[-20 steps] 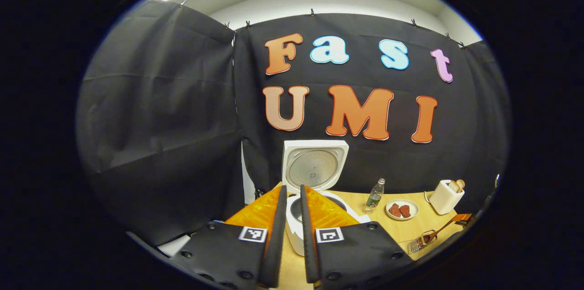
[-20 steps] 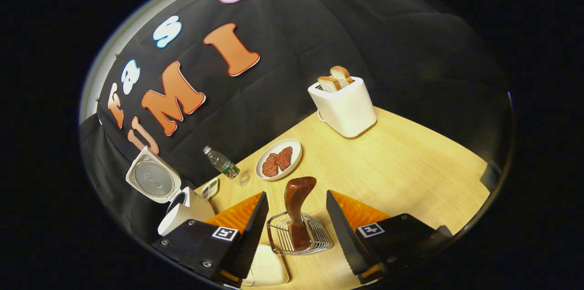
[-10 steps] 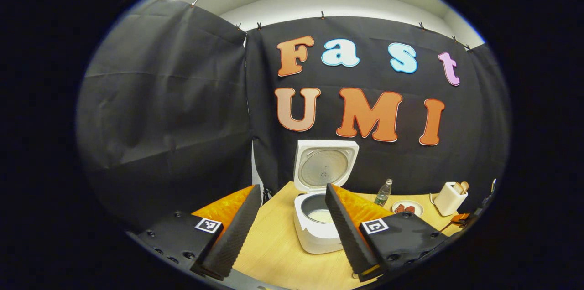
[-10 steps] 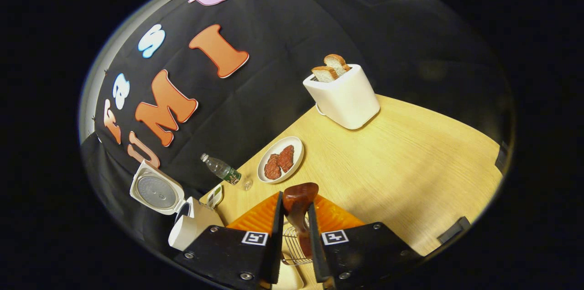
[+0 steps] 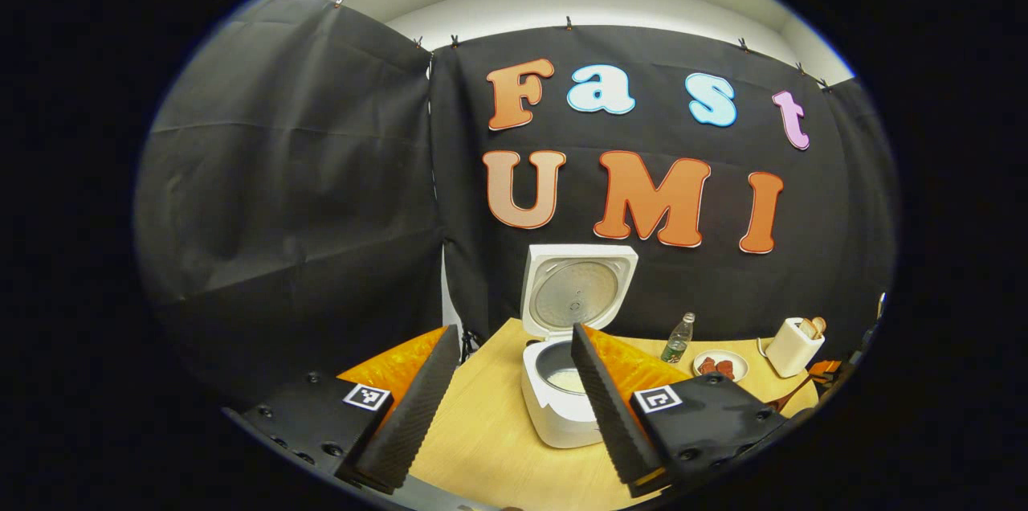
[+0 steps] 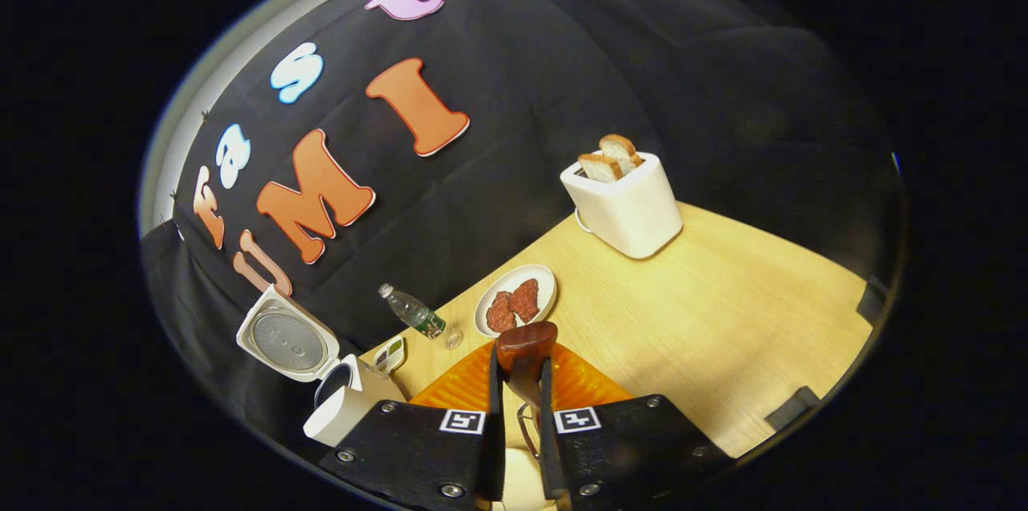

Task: Close the left gripper, press the button to open the rice cooker; take a wooden spoon from the chopstick holder with the right hand, scoop a spoonful of rice and pour it into the rice cooker, then put the wooden spoon back into the chopstick holder.

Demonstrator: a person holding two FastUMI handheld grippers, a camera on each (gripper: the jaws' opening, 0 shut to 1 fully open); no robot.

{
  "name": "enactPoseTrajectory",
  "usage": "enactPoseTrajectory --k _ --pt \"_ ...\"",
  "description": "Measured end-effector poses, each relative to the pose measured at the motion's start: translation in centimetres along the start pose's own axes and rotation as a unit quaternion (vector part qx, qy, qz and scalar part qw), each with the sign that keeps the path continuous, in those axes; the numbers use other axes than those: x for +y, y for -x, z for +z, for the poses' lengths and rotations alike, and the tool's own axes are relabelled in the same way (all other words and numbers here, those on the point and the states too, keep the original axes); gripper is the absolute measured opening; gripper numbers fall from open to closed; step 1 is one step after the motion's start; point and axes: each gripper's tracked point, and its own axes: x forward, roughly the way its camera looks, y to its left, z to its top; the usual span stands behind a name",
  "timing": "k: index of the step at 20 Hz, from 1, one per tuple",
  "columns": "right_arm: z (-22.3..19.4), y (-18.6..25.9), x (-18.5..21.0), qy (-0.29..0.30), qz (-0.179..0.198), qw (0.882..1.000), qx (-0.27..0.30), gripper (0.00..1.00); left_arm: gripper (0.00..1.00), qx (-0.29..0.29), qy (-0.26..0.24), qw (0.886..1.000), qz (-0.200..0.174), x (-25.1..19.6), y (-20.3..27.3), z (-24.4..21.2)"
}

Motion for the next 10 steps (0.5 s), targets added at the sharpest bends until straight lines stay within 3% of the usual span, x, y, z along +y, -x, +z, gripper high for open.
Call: enactPoseTrajectory --k 5,7,10 --pt "1.4 4.4 4.2 0.02 0.01 0.999 -0.035 0.17 0.96 -0.007 -0.006 1.0 -0.014 1.7 -2.2 0.5" --pt "0.5 5.8 6.1 0.023 0.019 0.999 -0.041 0.17 1.0 -0.006 -0.003 1.0 -0.028 2.0 -3.3 0.5" --pt "-2.5 6.4 9.2 0.035 0.037 0.998 -0.039 0.17 0.96 -0.003 -0.004 0.999 -0.047 3.3 -4.7 0.3"
